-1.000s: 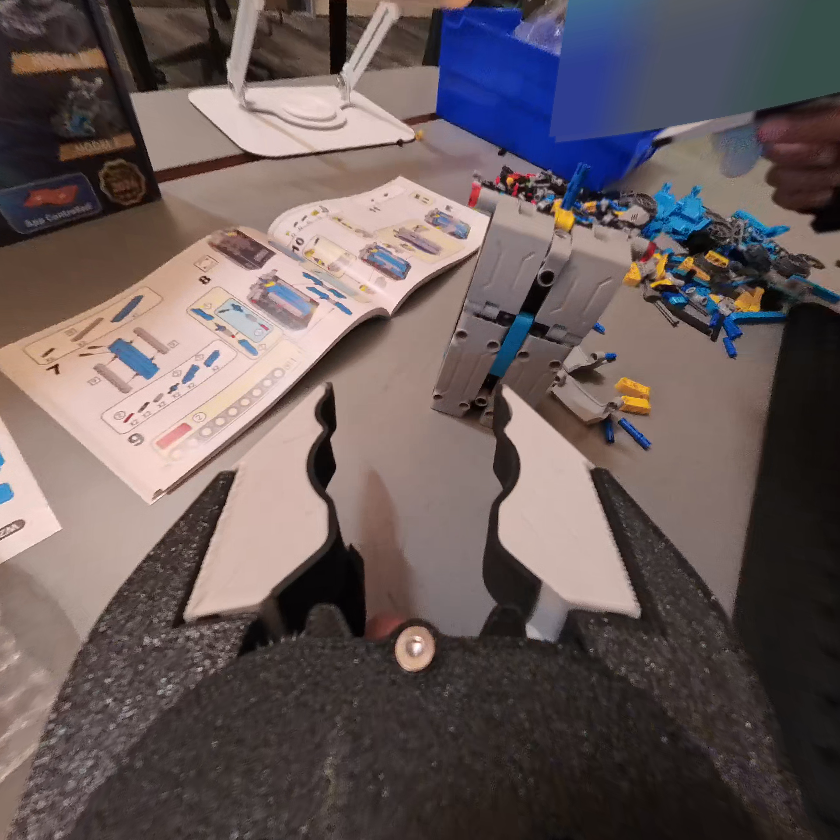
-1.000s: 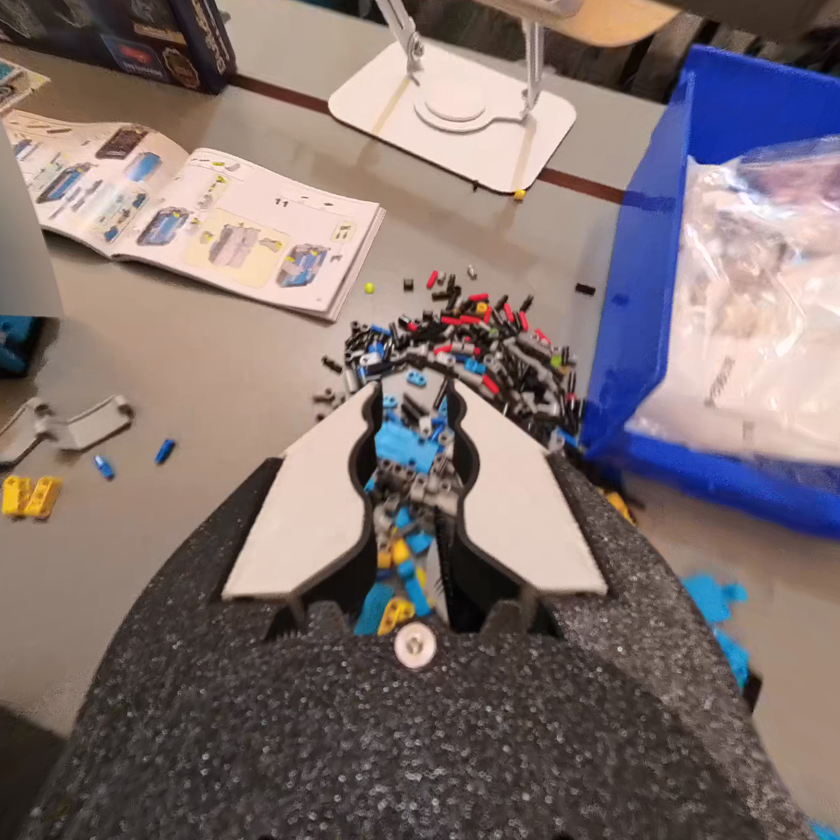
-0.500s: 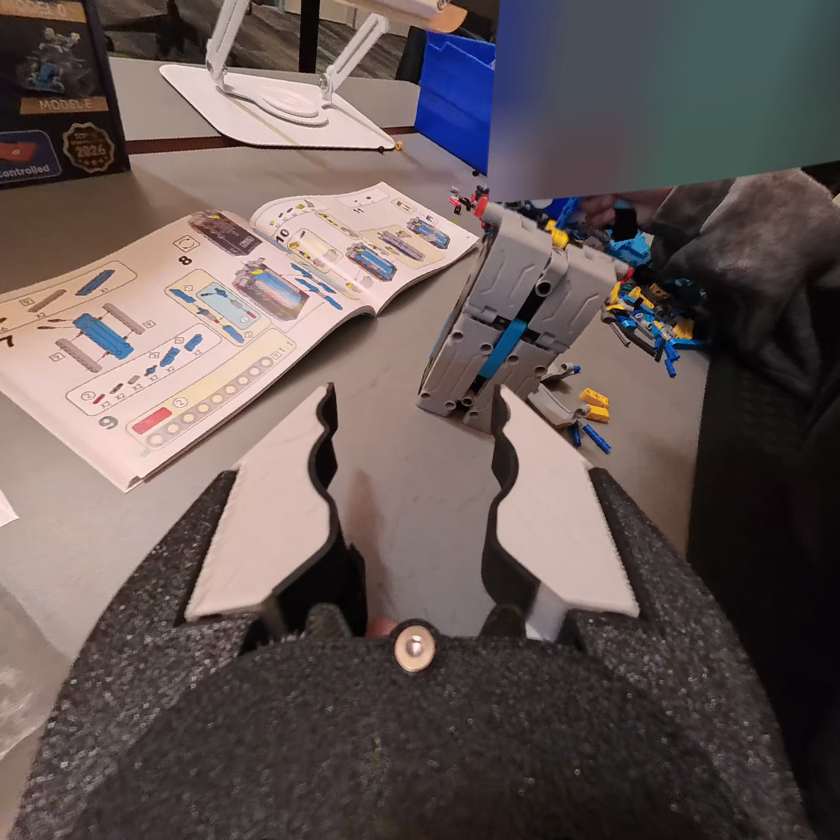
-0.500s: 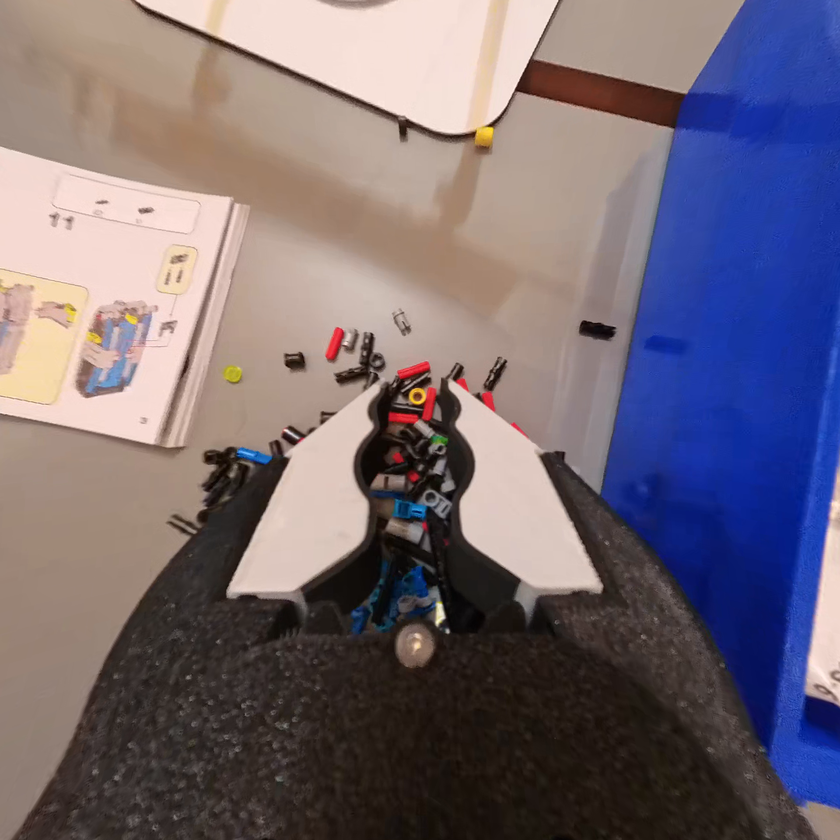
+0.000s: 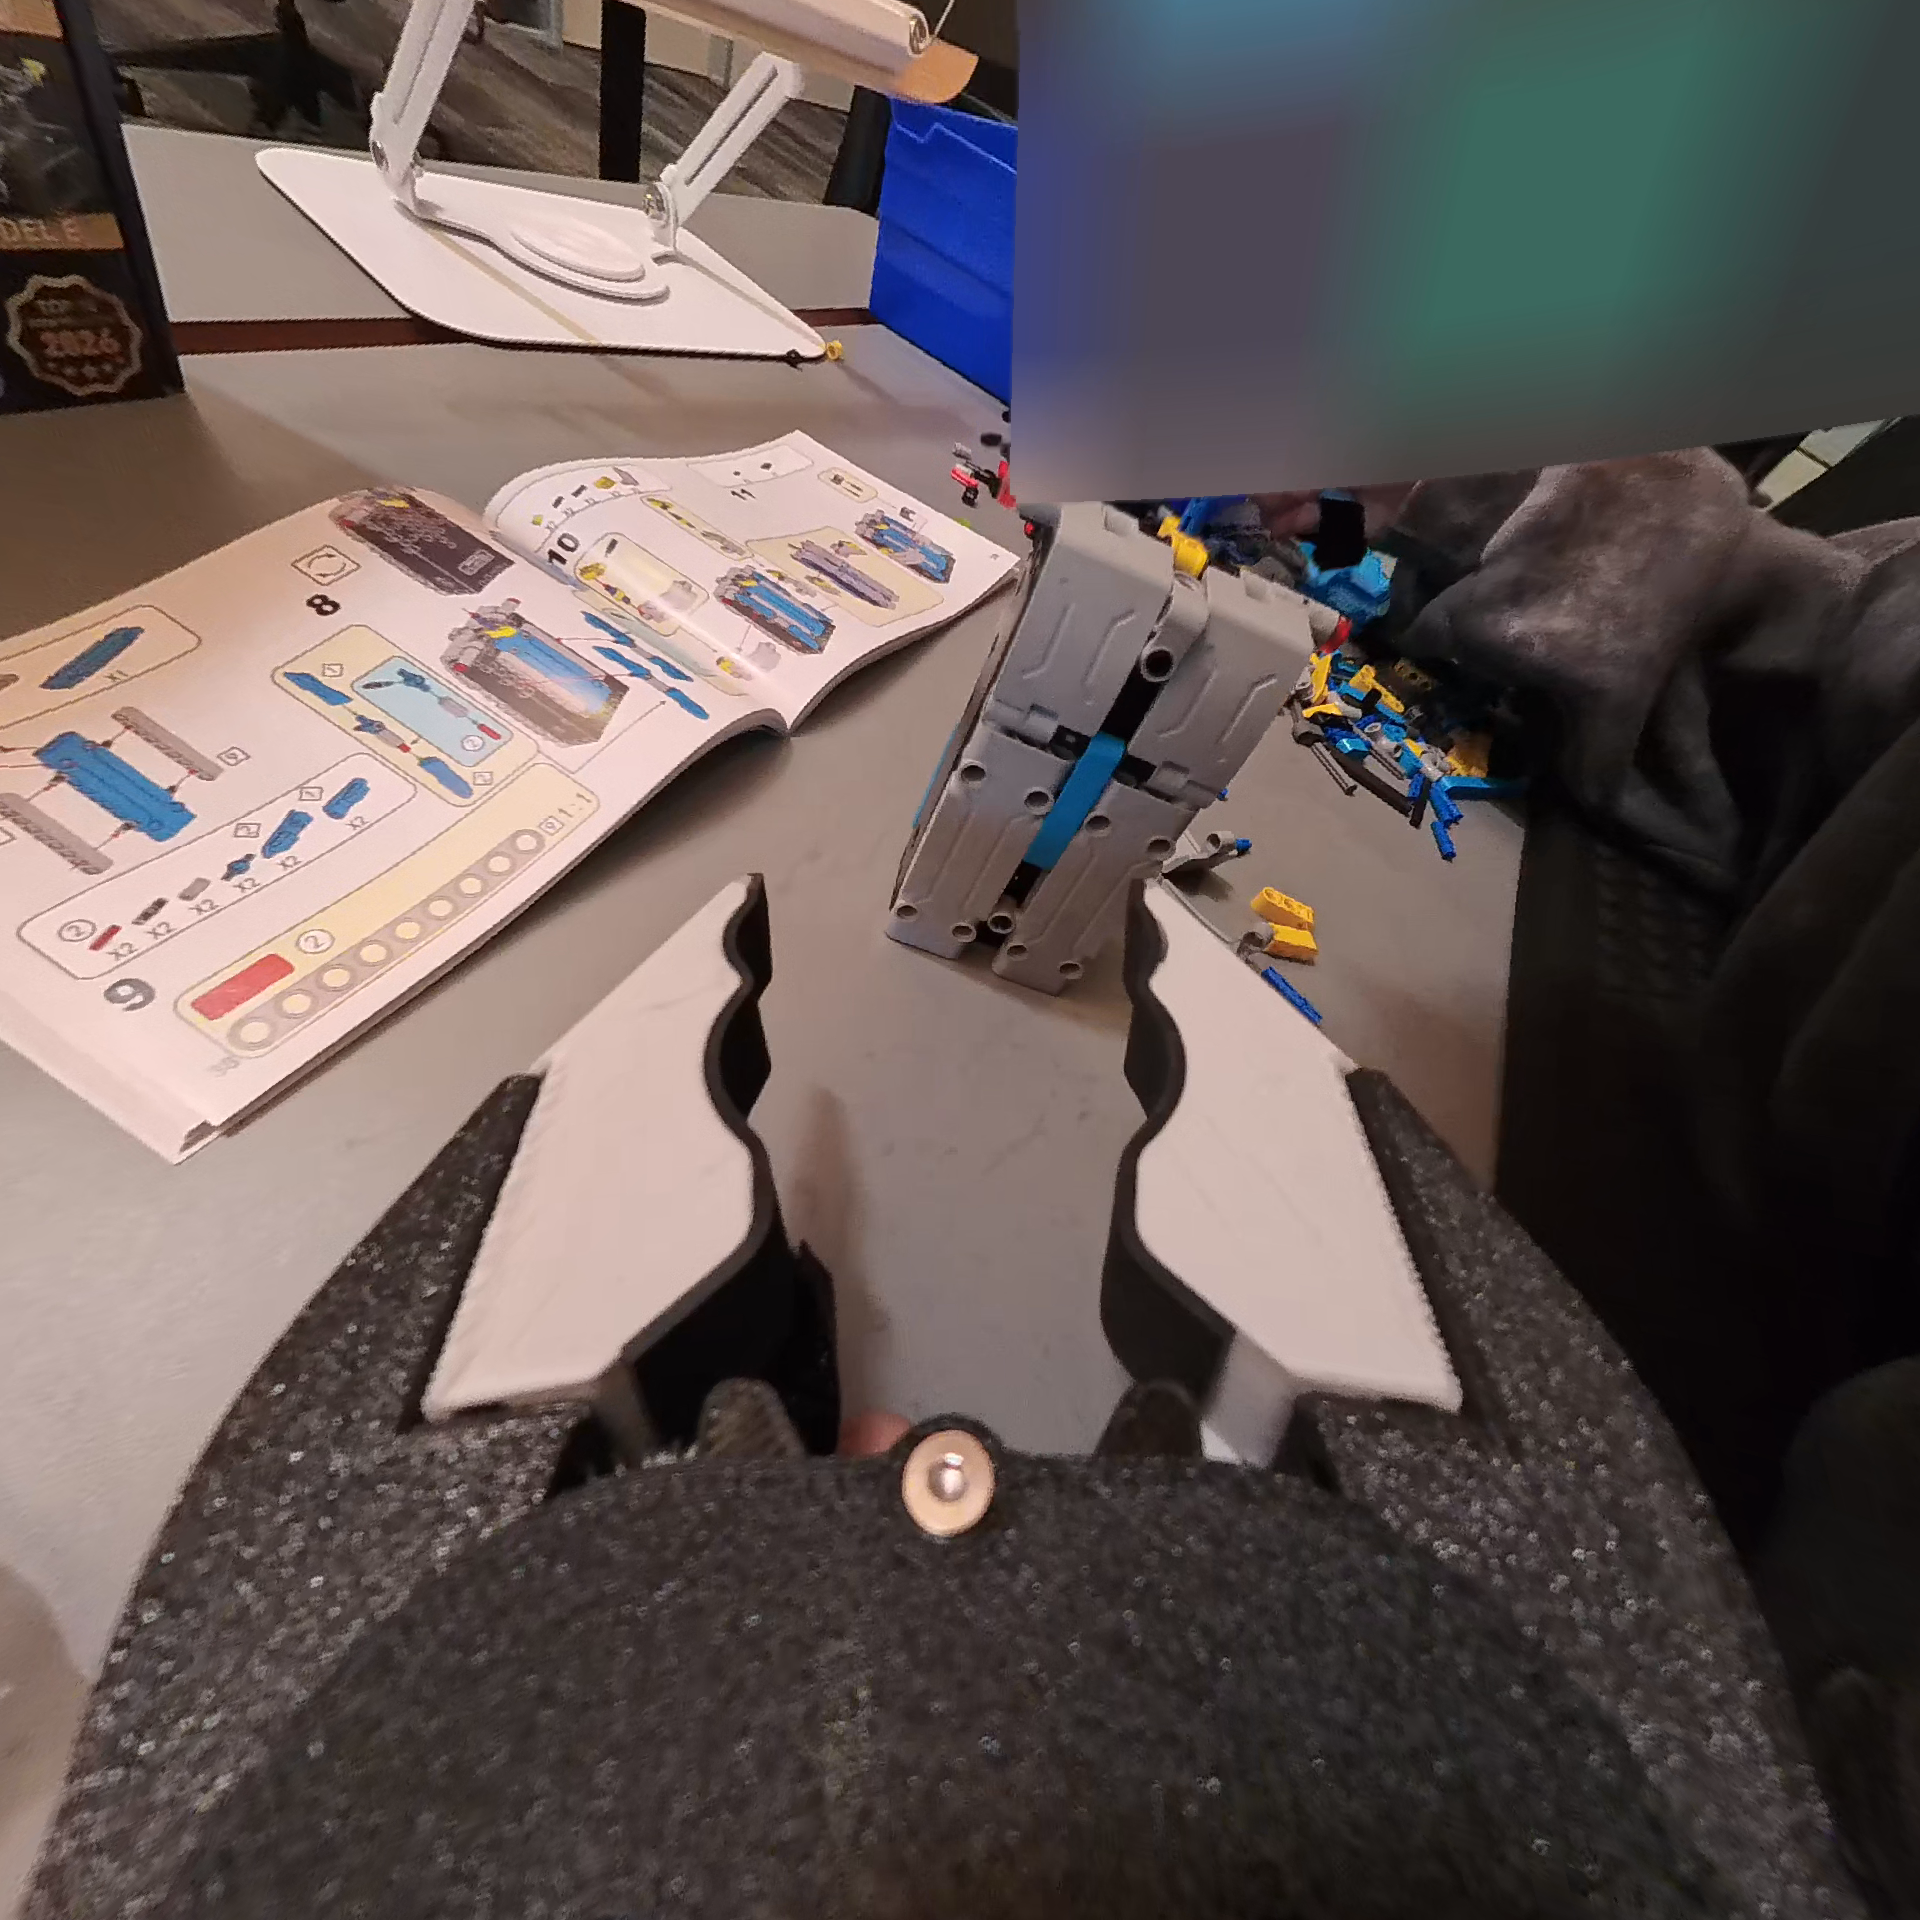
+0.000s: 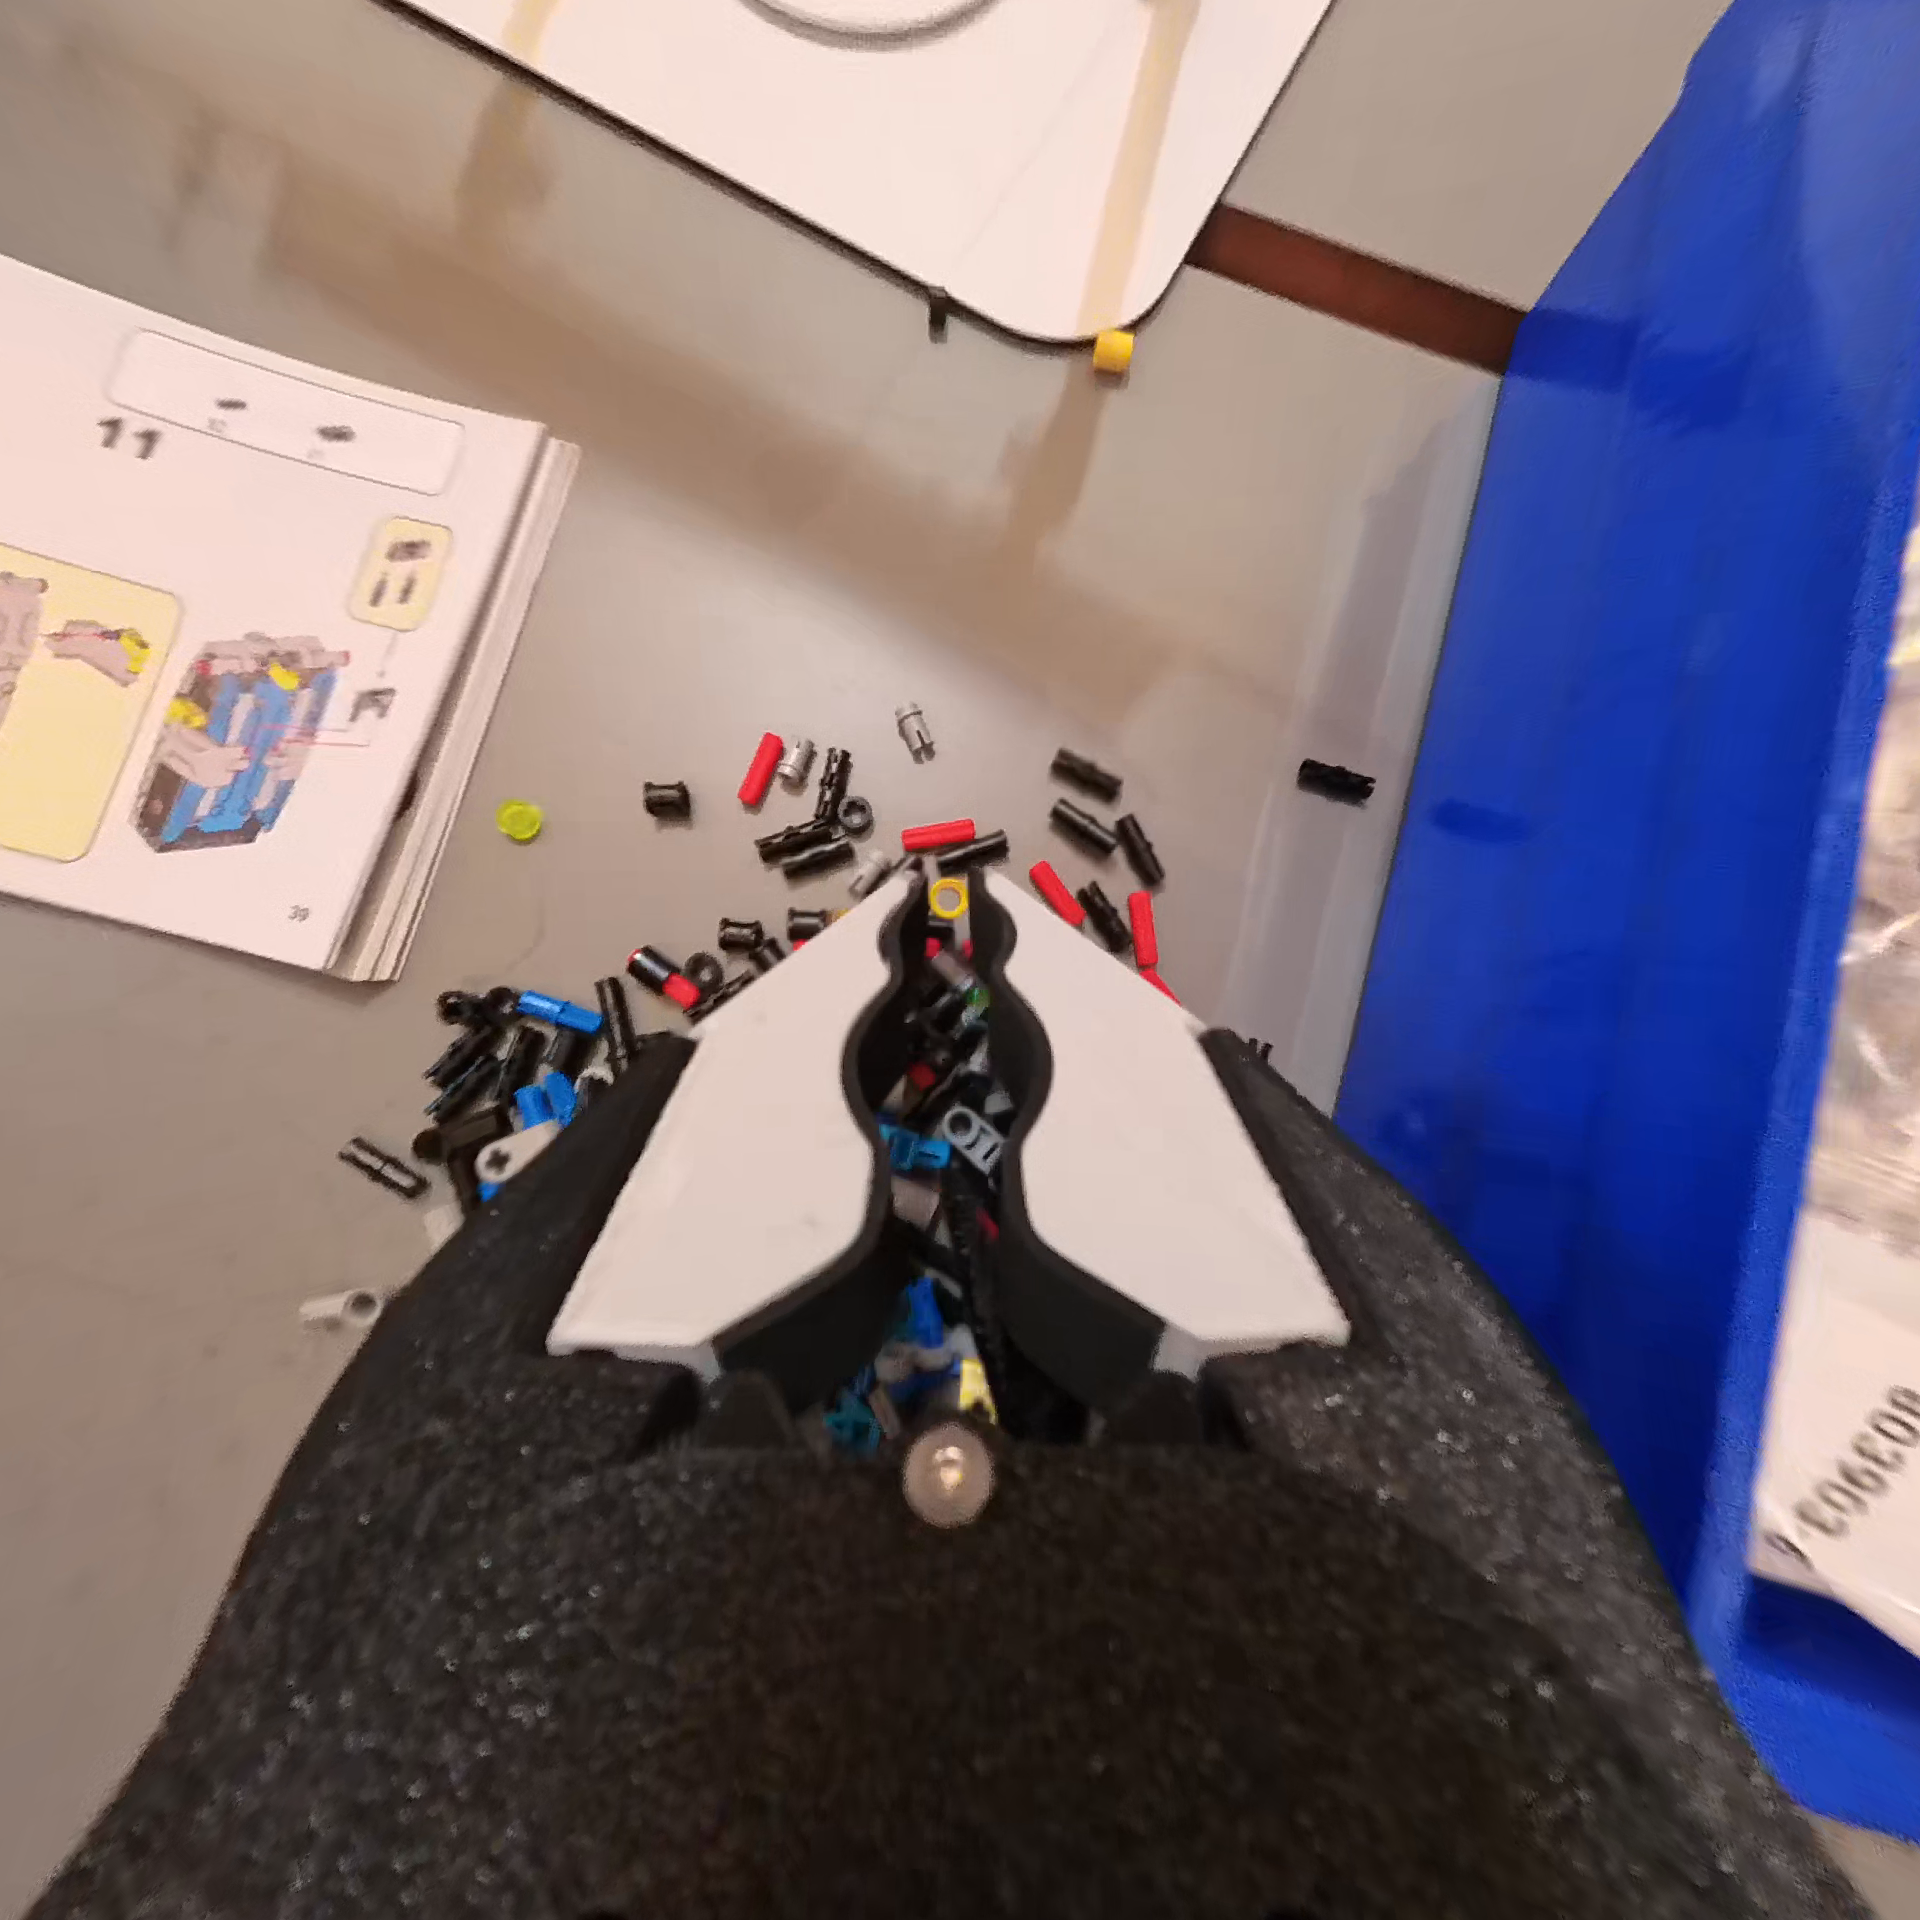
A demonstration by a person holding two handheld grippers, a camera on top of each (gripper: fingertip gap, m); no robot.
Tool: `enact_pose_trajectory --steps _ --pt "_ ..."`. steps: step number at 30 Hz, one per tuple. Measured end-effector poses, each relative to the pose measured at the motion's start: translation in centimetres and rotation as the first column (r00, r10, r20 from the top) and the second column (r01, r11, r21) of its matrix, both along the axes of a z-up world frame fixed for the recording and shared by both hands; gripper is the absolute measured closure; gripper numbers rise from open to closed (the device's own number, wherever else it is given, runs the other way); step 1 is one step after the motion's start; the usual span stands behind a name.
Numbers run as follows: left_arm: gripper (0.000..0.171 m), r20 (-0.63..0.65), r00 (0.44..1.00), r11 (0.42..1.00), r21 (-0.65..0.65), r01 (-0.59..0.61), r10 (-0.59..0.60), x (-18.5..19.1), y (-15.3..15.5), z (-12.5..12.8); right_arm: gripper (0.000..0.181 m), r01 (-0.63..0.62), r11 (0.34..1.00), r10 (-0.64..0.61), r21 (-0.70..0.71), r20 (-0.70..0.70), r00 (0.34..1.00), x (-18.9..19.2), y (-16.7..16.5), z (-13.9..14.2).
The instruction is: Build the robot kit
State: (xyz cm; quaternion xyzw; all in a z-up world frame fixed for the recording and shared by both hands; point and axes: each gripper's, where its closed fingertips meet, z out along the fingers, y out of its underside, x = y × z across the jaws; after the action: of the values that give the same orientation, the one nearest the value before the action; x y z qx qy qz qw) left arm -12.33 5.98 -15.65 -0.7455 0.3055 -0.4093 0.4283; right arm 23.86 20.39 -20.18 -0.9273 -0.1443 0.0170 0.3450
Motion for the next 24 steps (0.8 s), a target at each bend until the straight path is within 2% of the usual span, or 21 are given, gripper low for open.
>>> enact_pose_trajectory --steps 5,7,8,10,12,14,16,18,20,24 --pt "0.103 -0.005 1.0 1.0 0.001 0.004 -0.004 0.1 0.0 -0.1 0.174 -0.127 0.991 0.131 0.045 -0.087 0.988 -3.4 -2.7 3.1" --pt "0.104 -0.005 1.0 1.0 0.004 0.003 -0.003 0.1 -0.1 0.0 0.174 -0.29 0.956 0.294 0.047 -0.152 0.944 -7.2 -5.2 3.7" --pt "0.104 -0.004 1.0 1.0 0.004 0.003 -0.003 0.1 -0.1 0.0 0.174 -0.393 0.918 0.397 0.056 -0.164 0.903 -9.4 -6.8 3.9" --pt "0.104 -0.005 1.0 1.0 0.002 0.004 -0.004 0.1 0.0 0.0 0.174 -0.601 0.799 0.598 0.032 -0.151 0.787 -13.5 -10.9 3.1" --pt "0.104 -0.005 1.0 1.0 0.002 0.003 -0.003 0.1 0.0 0.0 0.174 -0.73 0.684 0.723 -0.012 -0.126 0.679 -16.4 -14.3 1.7" --pt "0.104 -0.005 1.0 1.0 0.001 0.003 -0.003 0.1 0.0 0.0 0.174 -0.768 0.639 0.761 -0.056 -0.099 0.641 -17.8 -15.6 0.4" --pt "0.104 -0.005 1.0 1.0 0.003 0.002 -0.002 0.1 0.0 0.0 0.174 -0.759 0.649 0.756 -0.048 -0.07 0.651 -18.3 -15.0 -0.1" --pt "0.103 -0.006 1.0 1.0 0.005 0.003 -0.003 0.1 0.0 0.0 0.174 -0.741 0.67 0.735 -0.049 -0.099 0.671 -18.4 -14.4 -0.3" --pt "0.104 -0.006 1.0 1.0 0.004 0.004 -0.004 0.1 0.0 0.0 0.174 -0.743 0.665 0.733 -0.072 -0.127 0.669 -18.5 -14.6 -0.9" --pt "0.104 -0.003 1.0 1.0 0.005 0.005 -0.005 0.1 0.0 0.0 0.173 -0.749 0.653 0.743 -0.111 -0.098 0.662 -18.5 -14.9 -1.9"
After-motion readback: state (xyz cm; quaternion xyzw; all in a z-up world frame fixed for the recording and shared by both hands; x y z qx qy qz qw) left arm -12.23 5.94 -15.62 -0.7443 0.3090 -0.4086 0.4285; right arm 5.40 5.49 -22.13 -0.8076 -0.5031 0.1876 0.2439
